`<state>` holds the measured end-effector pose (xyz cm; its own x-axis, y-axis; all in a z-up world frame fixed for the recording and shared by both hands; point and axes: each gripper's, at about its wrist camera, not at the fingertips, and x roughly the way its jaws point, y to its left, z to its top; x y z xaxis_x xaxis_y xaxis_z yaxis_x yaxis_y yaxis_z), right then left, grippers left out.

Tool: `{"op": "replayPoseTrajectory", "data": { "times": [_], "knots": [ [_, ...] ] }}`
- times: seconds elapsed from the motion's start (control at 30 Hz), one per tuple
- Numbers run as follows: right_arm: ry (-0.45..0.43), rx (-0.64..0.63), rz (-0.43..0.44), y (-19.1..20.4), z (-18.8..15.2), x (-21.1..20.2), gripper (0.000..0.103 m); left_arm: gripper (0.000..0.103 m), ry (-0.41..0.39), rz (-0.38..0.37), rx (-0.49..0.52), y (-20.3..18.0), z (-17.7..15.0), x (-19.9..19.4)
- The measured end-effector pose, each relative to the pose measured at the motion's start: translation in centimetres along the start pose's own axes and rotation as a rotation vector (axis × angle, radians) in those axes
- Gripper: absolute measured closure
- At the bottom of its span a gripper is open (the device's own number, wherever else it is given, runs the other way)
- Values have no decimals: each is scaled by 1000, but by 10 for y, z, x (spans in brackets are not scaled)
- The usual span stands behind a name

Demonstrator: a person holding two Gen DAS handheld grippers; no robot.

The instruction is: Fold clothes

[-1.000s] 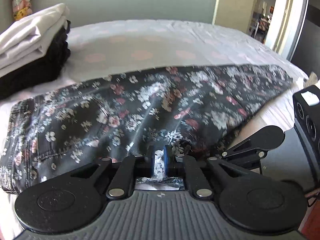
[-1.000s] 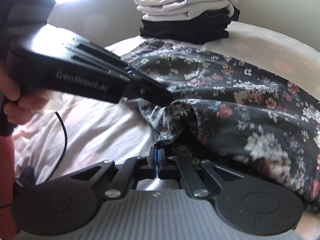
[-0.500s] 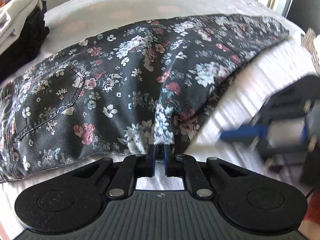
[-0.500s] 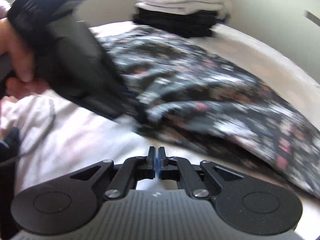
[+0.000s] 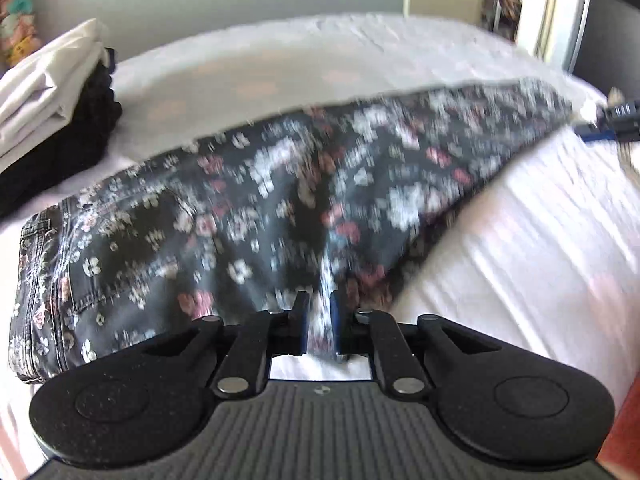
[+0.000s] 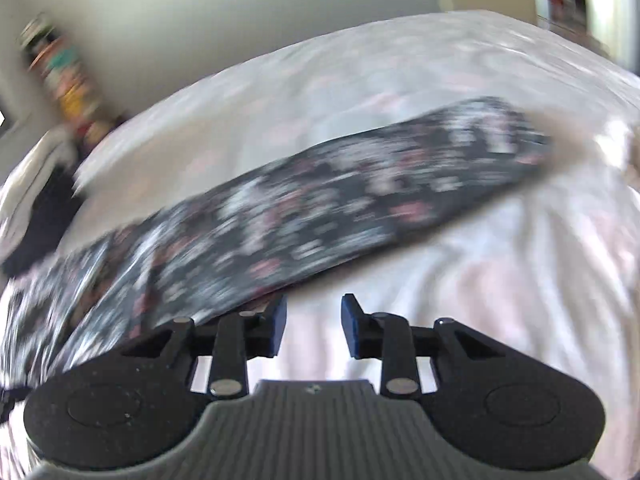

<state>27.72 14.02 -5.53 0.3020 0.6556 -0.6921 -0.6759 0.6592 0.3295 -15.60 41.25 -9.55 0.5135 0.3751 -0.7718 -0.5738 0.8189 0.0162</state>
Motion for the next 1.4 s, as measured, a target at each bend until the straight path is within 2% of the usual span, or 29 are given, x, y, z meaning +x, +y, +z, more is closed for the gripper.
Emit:
{"op": "replayPoseTrajectory", "data": {
  "times": [0.17,0.33,0.7,0.77,0.93,1.13,1.4],
  "knots": [
    [-102,248,-100,-100,41,2,68,88,-62,94,-140,22,9,10],
    [-151,351,-130,-150,66,30,69,88,-84,122,-250,43,12,20],
    [-195,481,-67,-186,85,97,69,88,-45,159,-217,42,17,47],
    [-202,468,-69,-183,88,102,70,88,-39,160,-203,40,17,50],
    [-205,373,-105,-169,96,97,91,88,-47,165,-206,41,18,49],
    [-265,269,-76,-130,121,52,94,88,-86,151,-253,48,19,39],
    [-339,117,33,-13,161,-22,94,87,-120,130,-262,51,17,27]
  ]
}}
